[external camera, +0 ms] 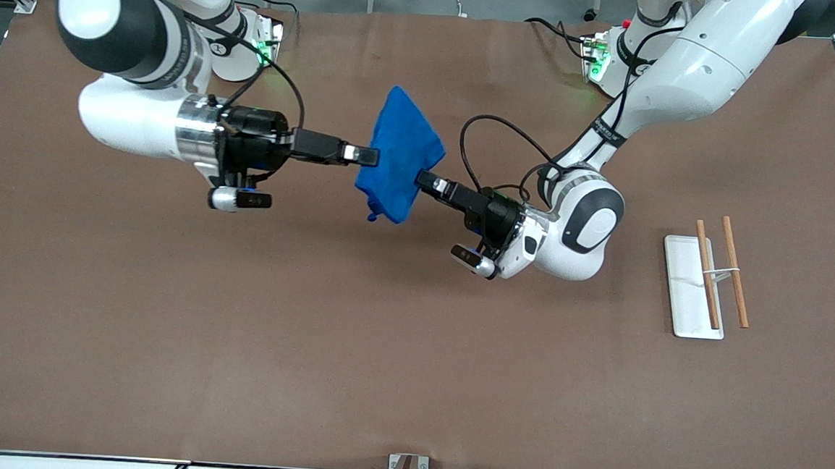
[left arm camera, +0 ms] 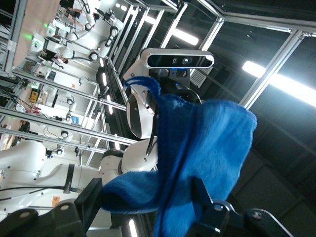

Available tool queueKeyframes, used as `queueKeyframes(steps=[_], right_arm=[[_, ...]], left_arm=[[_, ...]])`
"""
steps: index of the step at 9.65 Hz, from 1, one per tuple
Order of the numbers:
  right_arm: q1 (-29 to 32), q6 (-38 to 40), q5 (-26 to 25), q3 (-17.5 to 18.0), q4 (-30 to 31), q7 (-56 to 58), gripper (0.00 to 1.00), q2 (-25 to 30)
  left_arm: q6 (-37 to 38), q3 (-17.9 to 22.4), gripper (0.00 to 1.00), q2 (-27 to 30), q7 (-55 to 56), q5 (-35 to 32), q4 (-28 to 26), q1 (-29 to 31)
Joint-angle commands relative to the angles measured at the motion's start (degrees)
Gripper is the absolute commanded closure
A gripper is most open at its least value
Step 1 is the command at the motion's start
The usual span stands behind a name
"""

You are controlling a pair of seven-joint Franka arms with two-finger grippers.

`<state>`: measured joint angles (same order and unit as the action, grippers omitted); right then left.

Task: Right arm passes towel to left arm to hang
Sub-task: 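Lift the towel with the right gripper while the left gripper approaches, then grasp the towel's hanging corner with the left gripper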

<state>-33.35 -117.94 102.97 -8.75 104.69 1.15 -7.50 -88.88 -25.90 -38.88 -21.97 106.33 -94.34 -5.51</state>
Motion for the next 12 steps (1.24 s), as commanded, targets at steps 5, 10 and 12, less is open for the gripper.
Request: queueKeyframes(steps=[5, 10, 12], right_arm=[[-0.93, 0.25, 1.8, -0.48, 1.92, -2.91, 0.95, 0.03], [-0.93, 0.16, 1.8, -0.48, 1.92, -2.99, 0.94, -0.06], [-0.93, 0.16, 1.8, -0.48, 1.92, -2.99, 0.94, -0.06]], left_arm=[[4.24, -0.12, 0.2, -0.05, 2.1, -4.63, -3.4, 6.12], [4.24, -0.2, 0.2, 0.3, 5.54, -9.46, -3.4, 8.5], [4.24, -0.21, 0.21, 0.3, 5.45, -9.65, -3.57, 7.8]])
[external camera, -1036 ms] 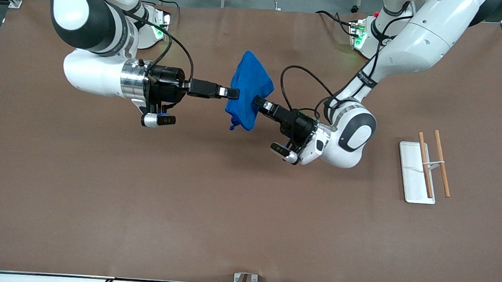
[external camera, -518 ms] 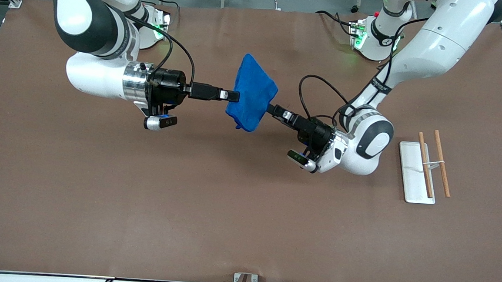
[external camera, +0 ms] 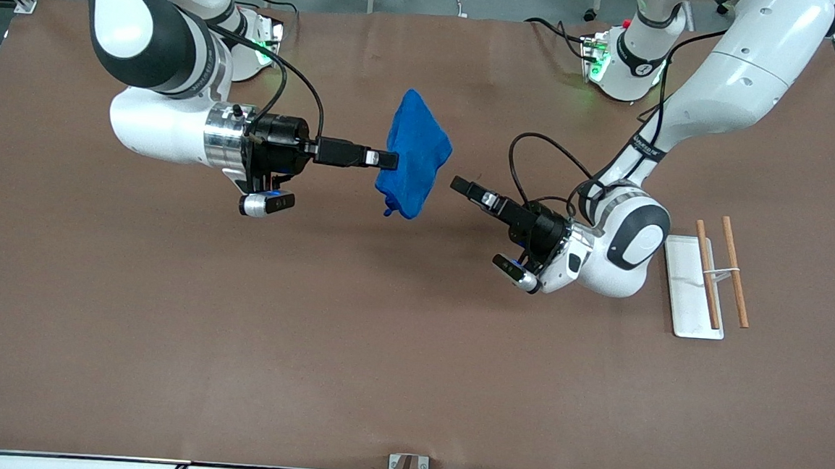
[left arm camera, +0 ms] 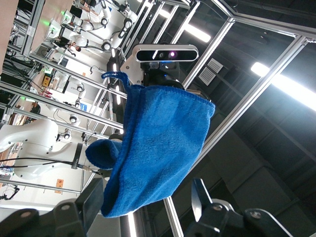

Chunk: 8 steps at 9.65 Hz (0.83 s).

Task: Right arm passes towel to left arm to hang
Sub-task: 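Grasp the towel's hanging corner with the left gripper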

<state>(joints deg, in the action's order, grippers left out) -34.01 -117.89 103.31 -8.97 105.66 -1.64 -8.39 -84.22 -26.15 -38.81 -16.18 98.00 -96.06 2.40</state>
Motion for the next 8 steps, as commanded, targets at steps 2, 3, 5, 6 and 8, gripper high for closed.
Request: queueKeyframes(steps=[2, 3, 5, 6, 8], right_arm=[[-0.27, 0.03, 1.46, -0.26, 0.95, -0.2, 0.93, 0.83], [-0.27, 0.03, 1.46, -0.26, 0.95, -0.2, 0.93, 0.83], [-0.27, 0.03, 1.46, -0.26, 0.86, -0.2, 0.93, 0.83], [-0.27, 0.03, 1.46, -0.26, 0.95, -0.2, 0.93, 0.83], [-0.27, 0.03, 1.46, -0.26, 0.86, -0.2, 0.93, 0.83]], left_arm=[[0.19, -1.88, 0.22, 0.32, -0.17, -1.23, -3.43, 0.23], [0.28, -2.5, 0.22, 0.32, -0.26, -1.23, -3.87, 0.15], [0.37, -4.52, 0.28, 0.32, -0.26, -1.14, -4.22, 1.46], [0.37, -4.87, 0.37, 0.32, -0.34, -0.71, -3.96, 1.47], [0.46, -5.05, 0.67, 0.84, -0.26, -0.7, -3.87, 2.43]])
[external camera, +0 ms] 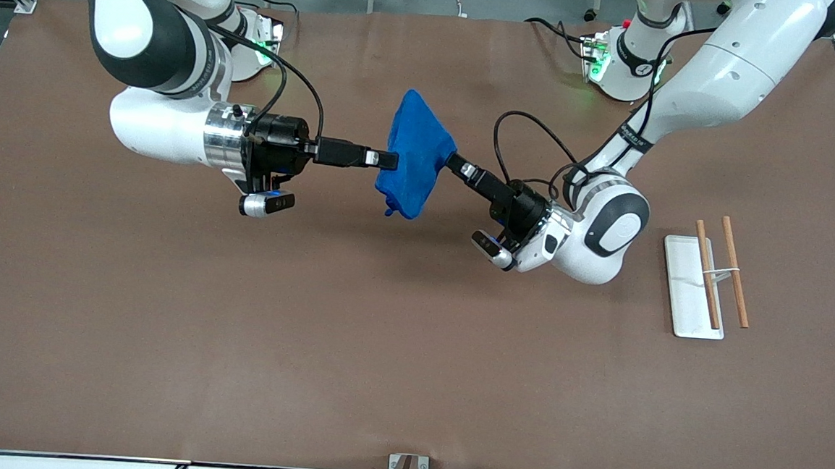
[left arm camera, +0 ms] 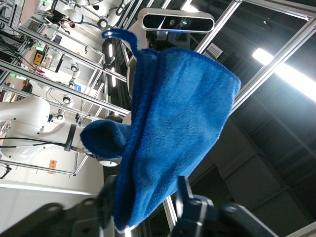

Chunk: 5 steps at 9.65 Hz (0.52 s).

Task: Right arm passes towel to left arm to hang
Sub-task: 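Grasp the towel's hanging corner with the left gripper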

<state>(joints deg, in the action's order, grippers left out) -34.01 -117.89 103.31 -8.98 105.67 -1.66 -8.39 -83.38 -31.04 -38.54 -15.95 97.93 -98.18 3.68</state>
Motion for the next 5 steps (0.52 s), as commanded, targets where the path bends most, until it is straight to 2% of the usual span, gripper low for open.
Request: queueKeyframes(steps=[1, 2, 3, 5], right_arm=[[-0.27, 0.03, 1.54, -0.25, 0.86, -0.19, 0.93, 0.83], [-0.27, 0.03, 1.54, -0.25, 0.86, -0.19, 0.92, 0.83], [-0.27, 0.03, 1.54, -0.25, 0.86, -0.19, 0.92, 0.83], [-0.27, -0.05, 1.54, -0.25, 0.86, -0.19, 0.92, 0.83]], left_arm=[[-0.38, -0.25, 0.82, 0.75, -0.4, -0.54, -1.4, 2.11], [-0.47, -0.34, 0.92, 1.18, -0.22, -0.63, -1.31, 2.99], [-0.47, -0.34, 0.98, 1.62, -0.14, -0.63, -1.4, 3.44], [-0.47, -0.34, 1.0, 1.71, 0.39, -0.63, -1.31, 4.31]])
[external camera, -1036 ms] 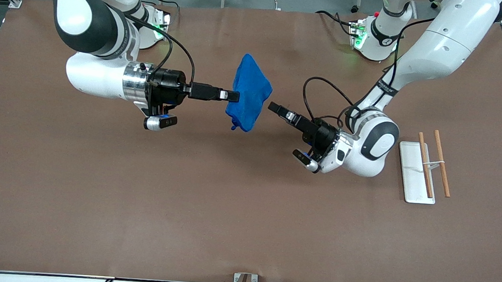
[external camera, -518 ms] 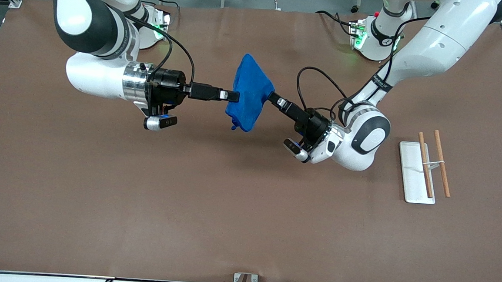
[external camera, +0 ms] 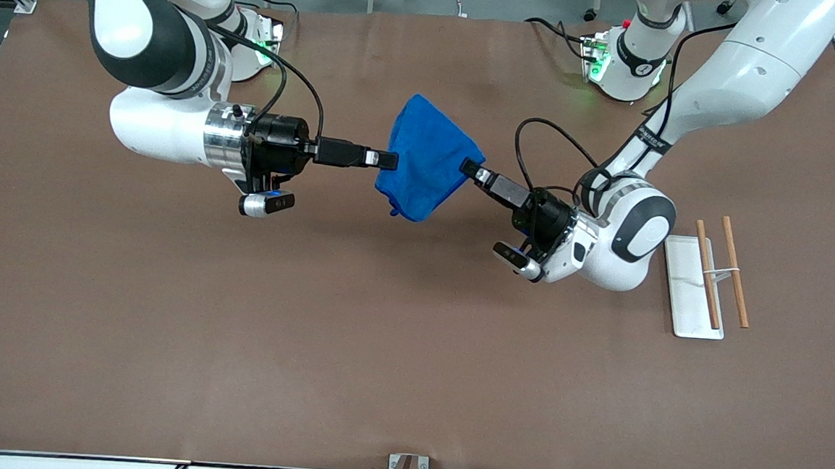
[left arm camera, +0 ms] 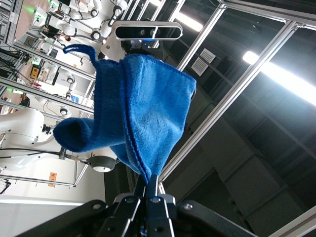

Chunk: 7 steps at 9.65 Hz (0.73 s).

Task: Right arm passes towel to left arm to hang
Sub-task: 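Grasp the towel's hanging corner with the left gripper, then open the right gripper while the left gripper pulls the towel away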

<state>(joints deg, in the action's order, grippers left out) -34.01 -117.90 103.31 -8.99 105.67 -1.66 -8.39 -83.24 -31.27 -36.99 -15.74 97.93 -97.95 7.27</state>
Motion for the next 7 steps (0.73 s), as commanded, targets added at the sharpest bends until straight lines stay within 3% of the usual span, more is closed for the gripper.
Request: queueKeyframes(steps=[1, 2, 5, 7], right_arm=[[-0.27, 0.03, 1.54, -0.24, 0.86, -0.27, 0.89, 0.83], [0.08, -0.05, 1.45, -0.24, 0.77, -0.01, 0.01, 0.74], [0.34, -0.05, 0.14, -0.76, 0.24, 0.17, 0.0, 0.83], [3.23, 0.29, -11.14, -0.77, -1.59, -0.01, 0.0, 0.83]], left_arm=[[-0.78, -0.02, 1.0, 0.43, 1.4, -0.9, -1.19, 1.07], [-1.22, 0.16, 1.0, 0.43, 4.72, -1.25, -0.23, 1.34], [-7.88, 0.6, 1.0, 1.3, 13.96, -3.52, 1.79, 1.86], [-10.97, 0.6, 1.0, 1.4, 20.71, -11.49, 4.86, 3.53]])
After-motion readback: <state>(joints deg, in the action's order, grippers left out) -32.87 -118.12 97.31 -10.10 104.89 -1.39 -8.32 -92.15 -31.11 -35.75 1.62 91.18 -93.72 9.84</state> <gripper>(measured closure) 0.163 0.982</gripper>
